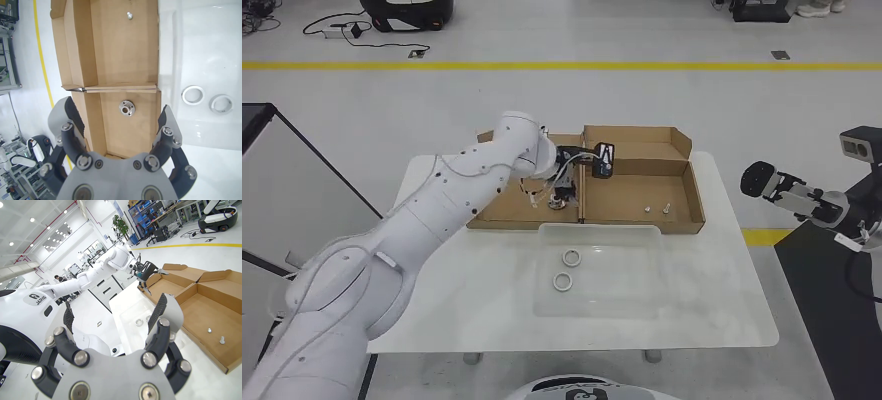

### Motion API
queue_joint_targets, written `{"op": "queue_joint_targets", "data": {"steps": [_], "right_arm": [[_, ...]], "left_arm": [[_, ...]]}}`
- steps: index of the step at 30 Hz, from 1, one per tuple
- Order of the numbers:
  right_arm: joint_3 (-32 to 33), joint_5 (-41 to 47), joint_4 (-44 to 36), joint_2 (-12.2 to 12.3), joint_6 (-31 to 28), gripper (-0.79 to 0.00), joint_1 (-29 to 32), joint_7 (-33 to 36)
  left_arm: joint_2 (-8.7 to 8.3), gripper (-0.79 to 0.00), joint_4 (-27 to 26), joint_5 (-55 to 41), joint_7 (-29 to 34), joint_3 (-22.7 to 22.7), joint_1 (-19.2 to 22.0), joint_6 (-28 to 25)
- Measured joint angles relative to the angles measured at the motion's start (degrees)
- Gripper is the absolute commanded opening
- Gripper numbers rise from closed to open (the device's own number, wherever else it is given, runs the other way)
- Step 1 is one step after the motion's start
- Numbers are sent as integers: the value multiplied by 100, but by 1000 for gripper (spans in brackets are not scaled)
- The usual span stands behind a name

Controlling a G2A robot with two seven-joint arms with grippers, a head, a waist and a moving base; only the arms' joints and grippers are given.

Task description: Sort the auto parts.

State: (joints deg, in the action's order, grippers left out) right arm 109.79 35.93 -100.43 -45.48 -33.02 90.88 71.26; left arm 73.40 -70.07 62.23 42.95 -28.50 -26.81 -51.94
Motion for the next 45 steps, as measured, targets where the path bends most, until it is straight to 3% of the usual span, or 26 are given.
{"op": "queue_joint_targets", "data": {"steps": [6,9,14,35,41,45], "right_arm": [[0,0,0,0,0,0,0,0],[0,0,0,0,0,0,0,0],[0,0,0,0,0,0,0,0],[0,0,0,0,0,0,0,0],[0,0,0,0,0,0,0,0],[0,0,0,0,0,0,0,0]], "left_arm": [[-513,0,-1689,-278,1143,-481,-778,178],[-694,0,-2159,-336,1289,-440,-981,347],[-847,0,-2539,-722,1540,-282,-1145,598],[-849,0,-2729,-910,1843,-52,-1186,924],[-724,0,-2800,-1579,2608,670,-602,1660],[-608,0,-2745,-2448,3168,1353,142,2222]]}}
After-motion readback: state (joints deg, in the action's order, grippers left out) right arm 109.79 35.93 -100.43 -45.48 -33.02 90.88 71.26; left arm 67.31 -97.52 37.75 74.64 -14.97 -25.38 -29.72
